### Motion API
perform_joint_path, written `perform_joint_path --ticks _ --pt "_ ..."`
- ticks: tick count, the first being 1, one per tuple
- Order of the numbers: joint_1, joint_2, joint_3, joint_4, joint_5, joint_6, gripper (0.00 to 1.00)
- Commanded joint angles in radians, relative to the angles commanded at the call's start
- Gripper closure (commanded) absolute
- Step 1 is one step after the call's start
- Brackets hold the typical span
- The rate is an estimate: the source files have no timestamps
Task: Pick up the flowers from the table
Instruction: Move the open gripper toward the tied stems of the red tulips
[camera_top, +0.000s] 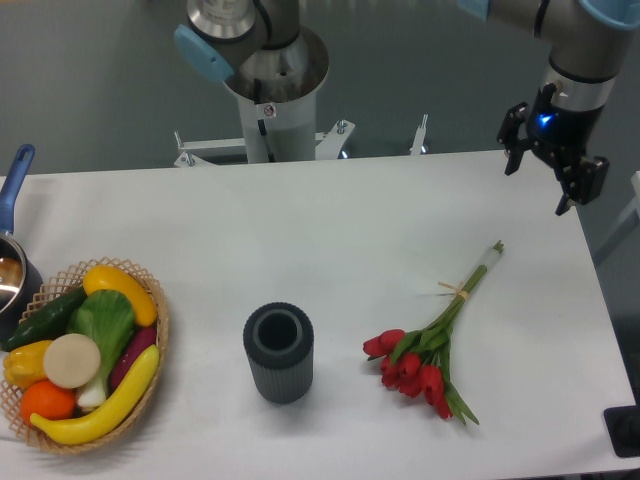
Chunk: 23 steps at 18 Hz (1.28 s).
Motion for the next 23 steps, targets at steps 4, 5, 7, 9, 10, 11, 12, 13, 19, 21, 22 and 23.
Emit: perform_joint_path --ticks 4,5,7,9,10,11,12,13,19,21,22,23 --pt "0.0 0.0 0.0 -0.005 0.0 0.002 0.0" --pt "0.0 0.0 -0.002 -0.006 0.002 0.002 0.0" --pt "-0.002 -0.002 -0.012 -0.006 -0.003 -0.005 0.0" --pt "0.003 -0.002 -0.043 0.0 -0.056 -0.024 0.0" --pt "0.006 0.003 -0.066 0.003 -0.07 -0.04 0.0" --pt "0.005 0.003 -0.075 0.011 -0.071 -0.061 0.0" --pt "0.005 0.003 -0.075 0.018 -0.075 -0.086 0.0" --pt "0.003 0.002 -0.077 0.02 -0.074 -0.115 0.0" --pt "-0.026 -0.021 -0.078 0.023 -0.074 -0.31 0.0" --pt "-0.037 -0.041 -0.086 0.023 -0.074 -0.34 0.0" --pt "-0.057 -0.054 -0.089 0.025 -0.074 -0.353 0.0" --pt "-0.066 -0.066 -0.089 0.035 -0.074 -0.365 0.0"
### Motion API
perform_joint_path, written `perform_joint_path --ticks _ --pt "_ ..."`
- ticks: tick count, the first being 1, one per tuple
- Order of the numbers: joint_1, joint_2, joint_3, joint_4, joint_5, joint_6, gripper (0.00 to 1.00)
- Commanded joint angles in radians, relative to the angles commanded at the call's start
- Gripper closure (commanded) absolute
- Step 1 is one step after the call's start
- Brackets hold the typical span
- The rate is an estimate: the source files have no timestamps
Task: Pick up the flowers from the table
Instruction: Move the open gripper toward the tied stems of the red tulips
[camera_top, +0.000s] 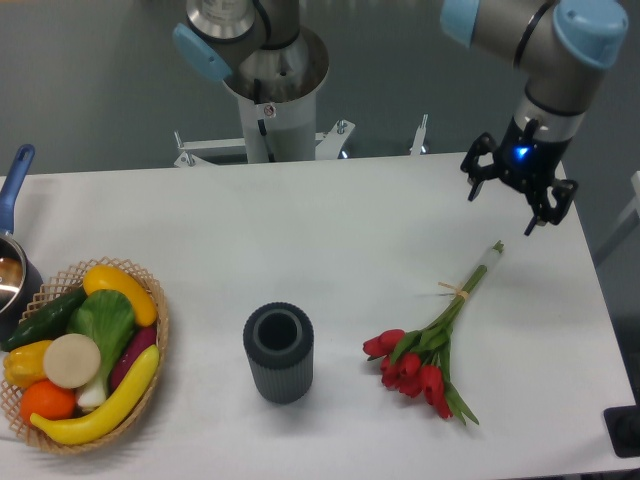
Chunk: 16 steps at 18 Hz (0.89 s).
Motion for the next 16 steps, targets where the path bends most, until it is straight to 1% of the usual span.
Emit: perform_joint_path --ticks 1,3,5,7,9,11,13,15,16 --pt "-0.006 -0.018 -0.002 0.037 0.002 -0.026 0.0" --pt "-0.018 -0.032 -0.017 0.084 0.002 -0.061 0.0" --pt "-0.029 -0.045 -0.034 0.129 0.003 -0.065 0.0" --pt "-0.038 -0.06 -0.038 0.147 0.003 -0.081 0.0" --pt "-0.04 -0.072 -0.047 0.181 0.005 -0.084 0.0" --pt "-0.045 -0.087 -0.08 0.241 0.008 -0.092 0.0" --pt "-0.055 -0.098 -0.103 0.29 0.005 -0.143 0.0" --pt "-0.06 -0.12 -0.104 0.31 0.009 -0.147 0.0" --pt "-0.064 -0.127 -0.103 0.31 0.012 -0.146 0.0"
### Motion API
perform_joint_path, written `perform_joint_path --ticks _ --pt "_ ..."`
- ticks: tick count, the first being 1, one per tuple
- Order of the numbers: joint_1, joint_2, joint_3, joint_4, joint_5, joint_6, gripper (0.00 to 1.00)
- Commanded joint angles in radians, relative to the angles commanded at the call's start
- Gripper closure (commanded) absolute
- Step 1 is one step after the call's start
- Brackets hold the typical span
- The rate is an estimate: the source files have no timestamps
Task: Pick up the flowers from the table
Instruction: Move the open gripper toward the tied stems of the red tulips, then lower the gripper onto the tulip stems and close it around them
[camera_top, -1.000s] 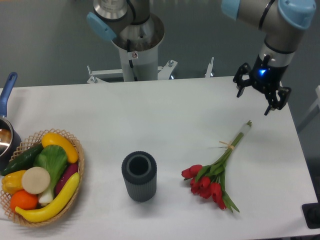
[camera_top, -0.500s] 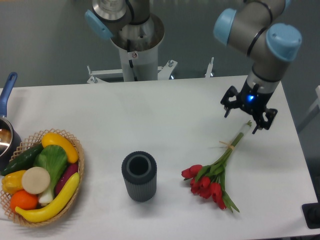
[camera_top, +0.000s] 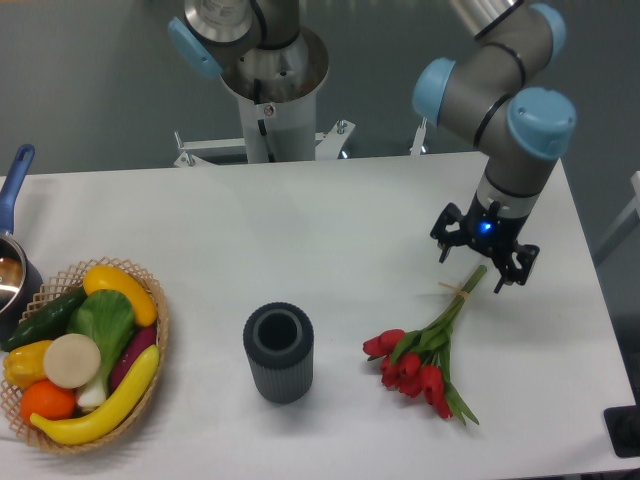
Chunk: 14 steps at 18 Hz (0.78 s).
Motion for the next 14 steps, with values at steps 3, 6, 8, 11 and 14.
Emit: perform_joint_path --ticks 3,6,8,11,14 --pt "-0.006 -0.047 0.009 0.005 0.005 0.002 0.0" --pt "-0.02 -0.069 0.014 0.024 0.005 -0.003 0.0" --pt "-0.022 -0.084 0.021 0.034 0.005 -0.005 0.0" --pt "-0.044 -0.104 0.05 0.035 0.006 -0.014 0.0" --pt "-0.054 -0.118 0.048 0.058 0.009 -0.037 0.0"
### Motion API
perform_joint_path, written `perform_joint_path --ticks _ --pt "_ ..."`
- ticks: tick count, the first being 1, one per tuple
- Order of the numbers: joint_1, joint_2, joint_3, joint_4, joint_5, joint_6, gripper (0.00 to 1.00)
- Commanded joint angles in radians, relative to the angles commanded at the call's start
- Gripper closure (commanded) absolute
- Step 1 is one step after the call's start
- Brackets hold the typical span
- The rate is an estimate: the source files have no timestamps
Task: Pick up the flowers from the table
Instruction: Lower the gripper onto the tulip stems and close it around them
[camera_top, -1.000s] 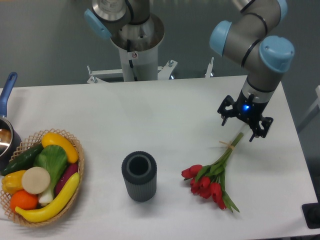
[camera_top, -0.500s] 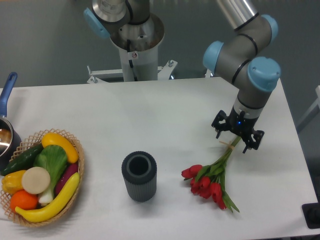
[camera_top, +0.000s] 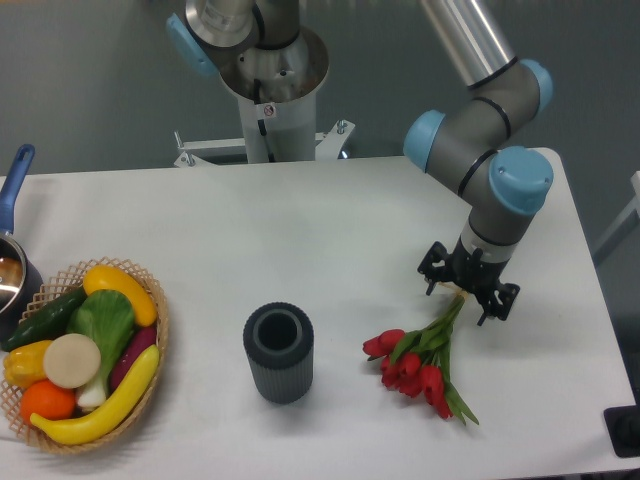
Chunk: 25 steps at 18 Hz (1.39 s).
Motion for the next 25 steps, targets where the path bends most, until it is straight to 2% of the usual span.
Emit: perform_joint_path --ticks 22,23,25 --pt "-0.023 -0.015 -0.017 0.017 0.003 -0.018 0.0" --pt "-0.023 -0.017 -0.017 0.019 0.003 -0.018 0.01" --pt "-0.021 -0.017 -0.017 0.017 0.003 -0.018 0.14"
